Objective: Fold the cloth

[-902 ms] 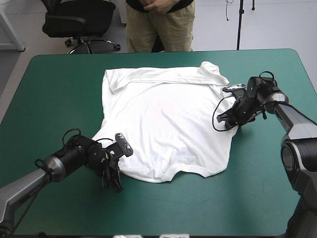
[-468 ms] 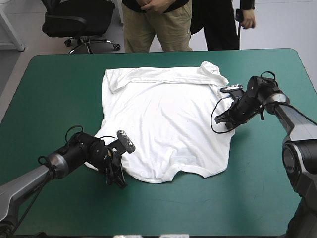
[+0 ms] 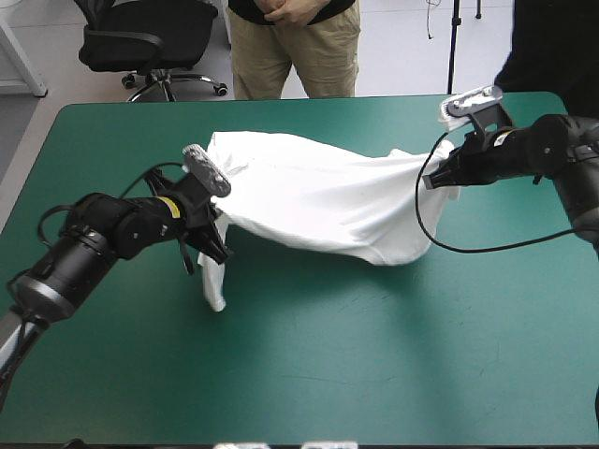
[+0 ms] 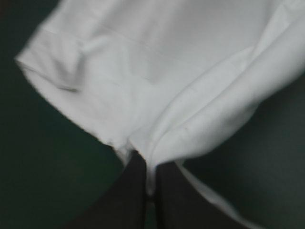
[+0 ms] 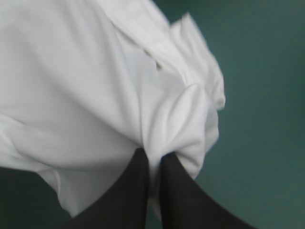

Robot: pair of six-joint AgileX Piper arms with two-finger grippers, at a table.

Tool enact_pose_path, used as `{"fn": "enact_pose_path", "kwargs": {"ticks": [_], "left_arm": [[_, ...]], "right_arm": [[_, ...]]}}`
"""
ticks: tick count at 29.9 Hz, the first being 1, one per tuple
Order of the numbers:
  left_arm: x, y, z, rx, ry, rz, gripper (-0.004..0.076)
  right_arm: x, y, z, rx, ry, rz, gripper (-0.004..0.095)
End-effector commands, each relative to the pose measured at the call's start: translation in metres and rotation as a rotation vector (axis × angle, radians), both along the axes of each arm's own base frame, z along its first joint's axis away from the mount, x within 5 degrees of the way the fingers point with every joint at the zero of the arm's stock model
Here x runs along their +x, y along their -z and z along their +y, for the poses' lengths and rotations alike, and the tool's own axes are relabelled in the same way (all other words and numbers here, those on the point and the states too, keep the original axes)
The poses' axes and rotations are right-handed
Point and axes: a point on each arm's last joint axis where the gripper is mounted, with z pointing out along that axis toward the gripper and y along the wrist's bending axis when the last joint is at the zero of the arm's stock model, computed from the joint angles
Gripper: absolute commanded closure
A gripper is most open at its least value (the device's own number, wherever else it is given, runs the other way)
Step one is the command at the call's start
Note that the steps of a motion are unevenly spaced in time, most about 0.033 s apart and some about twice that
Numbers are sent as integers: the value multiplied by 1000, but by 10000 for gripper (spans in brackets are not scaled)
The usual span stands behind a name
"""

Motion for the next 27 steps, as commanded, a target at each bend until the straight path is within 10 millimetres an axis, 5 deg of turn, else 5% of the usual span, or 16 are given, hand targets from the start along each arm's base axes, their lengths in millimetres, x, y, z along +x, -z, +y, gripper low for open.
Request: {"fn": "enact_pose_path", "kwargs": {"ticks": [1,8,15,21,27], "left_arm": [[-9,-69,13,-71,-26,-265,741],[-40,-182,36,-110,-69,-656,741],[-92,-265,63,-177,-115,-969,741],[-146,-314,88,-257,-140,-1195,741],[-192,-341,109,-344,-163,-1366,741]], "right_arm": [[-34,-73,1,64,-30,-296,910],[-87,-164,0,133,-64,-661,912],[-141,-220,-5,145,-76,-888,912],[-208,-253,-11,155,-90,-1073,911],[-264,-262,-14,149,-115,-1138,911]]}}
